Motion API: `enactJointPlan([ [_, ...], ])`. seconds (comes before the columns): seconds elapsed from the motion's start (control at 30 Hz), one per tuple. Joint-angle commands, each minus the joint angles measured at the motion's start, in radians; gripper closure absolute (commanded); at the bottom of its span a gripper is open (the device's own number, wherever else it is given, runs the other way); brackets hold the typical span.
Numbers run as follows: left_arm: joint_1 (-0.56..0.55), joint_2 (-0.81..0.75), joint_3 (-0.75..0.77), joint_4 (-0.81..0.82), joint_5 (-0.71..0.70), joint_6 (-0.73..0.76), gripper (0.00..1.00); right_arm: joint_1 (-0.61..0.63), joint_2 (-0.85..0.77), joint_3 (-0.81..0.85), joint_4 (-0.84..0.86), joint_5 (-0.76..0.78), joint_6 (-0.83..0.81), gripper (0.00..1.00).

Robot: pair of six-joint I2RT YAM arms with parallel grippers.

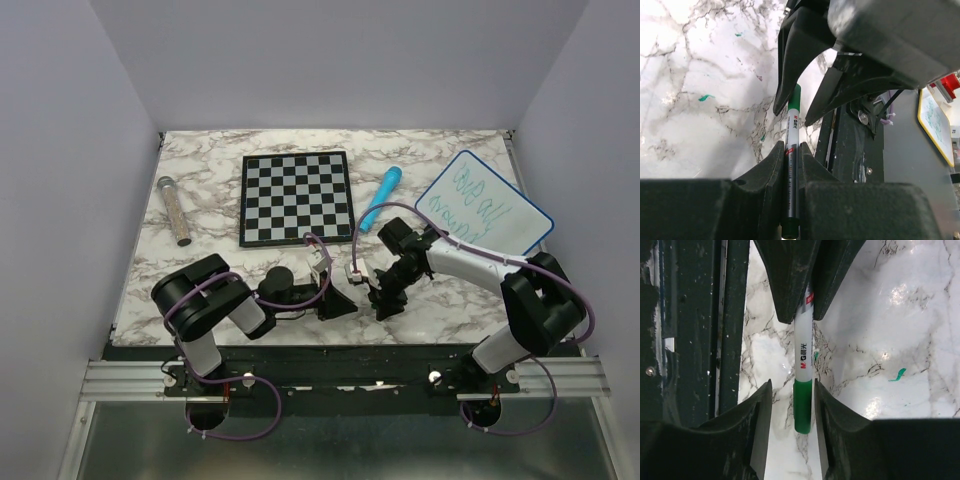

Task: Write a sentence on the whiteboard
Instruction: Insert the whiteboard marker without the cap into the pen cap.

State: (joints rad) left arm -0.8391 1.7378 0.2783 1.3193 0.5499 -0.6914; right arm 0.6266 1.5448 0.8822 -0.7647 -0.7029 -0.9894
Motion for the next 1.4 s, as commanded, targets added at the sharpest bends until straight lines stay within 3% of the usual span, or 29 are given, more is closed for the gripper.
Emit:
enactJointPlan([
  [0.0, 0.002, -0.049, -0.007, 0.311, -0.004, 0.046, 1.00, -0.004, 0.012, 0.031, -0.036, -0.018, -0.011, 0.59],
  [0.13, 0.003, -0.069, -0.004, 0.276, -0.001, 0.064, 1.00, -0.004, 0.018, 0.040, -0.045, -0.026, -0.008, 0.76],
  [0.17, 0.003, -0.069, -0.002, 0.273, 0.002, 0.066, 1.00, -0.004, 0.018, 0.044, -0.047, -0.032, -0.003, 0.88],
  [0.27, 0.000, -0.070, 0.010, 0.256, 0.013, 0.073, 1.00, -0.004, 0.009, 0.069, -0.059, -0.069, 0.004, 0.99],
  [0.53, -0.043, -0.028, 0.117, 0.156, 0.015, 0.124, 1.00, 0.018, -0.014, 0.116, -0.143, -0.217, -0.045, 1.00],
  [0.8, -0.110, 0.049, 0.203, 0.146, -0.008, 0.136, 1.00, 0.021, -0.034, 0.127, -0.127, -0.234, -0.005, 0.99],
  [1.17, -0.175, 0.181, 0.301, 0.293, -0.068, 0.069, 1.00, 0.018, -0.071, 0.109, -0.050, -0.288, 0.057, 1.00],
  [1.37, -0.192, 0.190, 0.369, 0.288, -0.091, 0.067, 1.00, 0.002, -0.065, 0.103, -0.022, -0.316, 0.086, 0.99],
])
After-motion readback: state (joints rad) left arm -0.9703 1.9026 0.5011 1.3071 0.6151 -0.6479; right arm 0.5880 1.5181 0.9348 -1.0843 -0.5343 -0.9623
